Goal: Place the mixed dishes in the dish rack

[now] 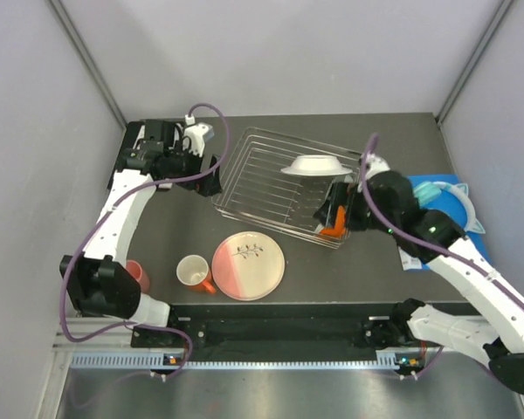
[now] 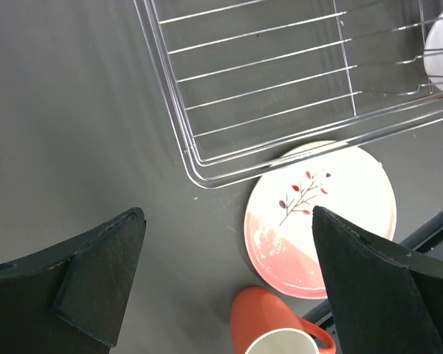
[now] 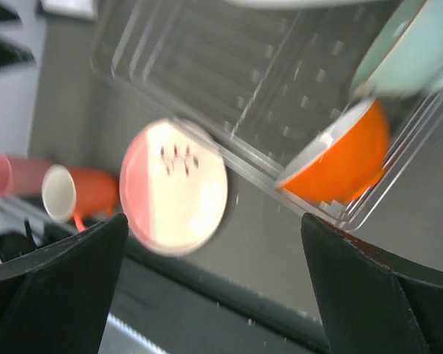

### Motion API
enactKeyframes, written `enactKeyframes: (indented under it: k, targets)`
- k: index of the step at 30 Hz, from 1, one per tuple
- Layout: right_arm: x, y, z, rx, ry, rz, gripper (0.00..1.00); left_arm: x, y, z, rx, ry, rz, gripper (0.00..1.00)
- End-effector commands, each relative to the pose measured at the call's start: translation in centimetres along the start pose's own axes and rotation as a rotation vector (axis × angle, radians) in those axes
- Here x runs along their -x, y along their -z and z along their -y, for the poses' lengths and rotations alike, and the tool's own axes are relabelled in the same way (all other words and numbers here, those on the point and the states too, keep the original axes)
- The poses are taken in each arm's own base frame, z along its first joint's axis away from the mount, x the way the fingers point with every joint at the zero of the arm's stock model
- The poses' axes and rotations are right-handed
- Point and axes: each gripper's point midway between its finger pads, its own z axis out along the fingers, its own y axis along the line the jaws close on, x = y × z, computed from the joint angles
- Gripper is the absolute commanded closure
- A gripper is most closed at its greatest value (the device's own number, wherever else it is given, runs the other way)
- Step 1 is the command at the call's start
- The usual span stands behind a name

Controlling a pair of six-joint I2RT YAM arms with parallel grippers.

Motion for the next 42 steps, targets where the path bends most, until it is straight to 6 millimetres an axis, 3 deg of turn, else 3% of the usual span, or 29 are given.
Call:
enactKeyframes:
  k: [1, 3, 5, 8, 12, 18, 19, 25, 31, 41, 42]
  targets:
    - [-7.7, -0.7, 0.7, -0.015, -0.05, -0.192, 0.0, -0.2, -0.1, 0.7, -0.048, -0.039, 0.001, 0.01]
    - [-10.3, -1.2, 0.3, 0.007, -0.07, -0.241, 0.02, -0.9, -0.8, 0.4, -0.048, -0.04, -0.024, 0.01]
    - [-12.0, -1.3, -0.6, 0.029, -0.069, -0.275, 0.05, -1.5, -1.0, 0.4, -0.055, -0.038, -0.042, 0.01]
    - [-14.3, -1.7, -0.4, 0.007, -0.073, -0.321, 0.05, -1.8, -1.2, 0.3, -0.056, -0.047, -0.042, 0.01]
    - [-15.9, -3.5, 1.7, -0.082, -0.059, -0.311, 0.0, -1.9, -1.3, 0.6, -0.075, -0.055, -0.042, 0.01]
    - [-12.6, -5.5, 4.5, -0.23, 0.013, -0.105, 0.0, -2.3, -1.5, 1.3, -0.127, -0.101, -0.041, 0.01]
    - [-11.6, -6.1, 4.0, -0.205, 0.008, -0.053, 0.0, -2.3, -1.4, 1.5, -0.14, -0.116, -0.036, 0.01]
    - [-11.2, -8.2, 5.3, -0.279, 0.044, 0.0, 0.0, -3.9, -1.3, 2.7, -0.224, -0.195, -0.052, 0.01]
    - [-10.4, -9.9, 6.4, -0.356, 0.048, 0.041, 0.0, -5.4, -2.6, 2.7, -0.26, -0.15, -0.105, 0.01]
    - [-7.2, -13.3, 6.7, -0.36, 0.084, 0.072, 0.0, -4.8, -3.9, 2.4, -0.262, -0.107, -0.083, 0.01]
    - [-7.6, -14.0, 6.9, -0.37, 0.097, 0.051, 0.0, -4.7, -3.9, 2.6, -0.271, -0.107, -0.077, 0.01]
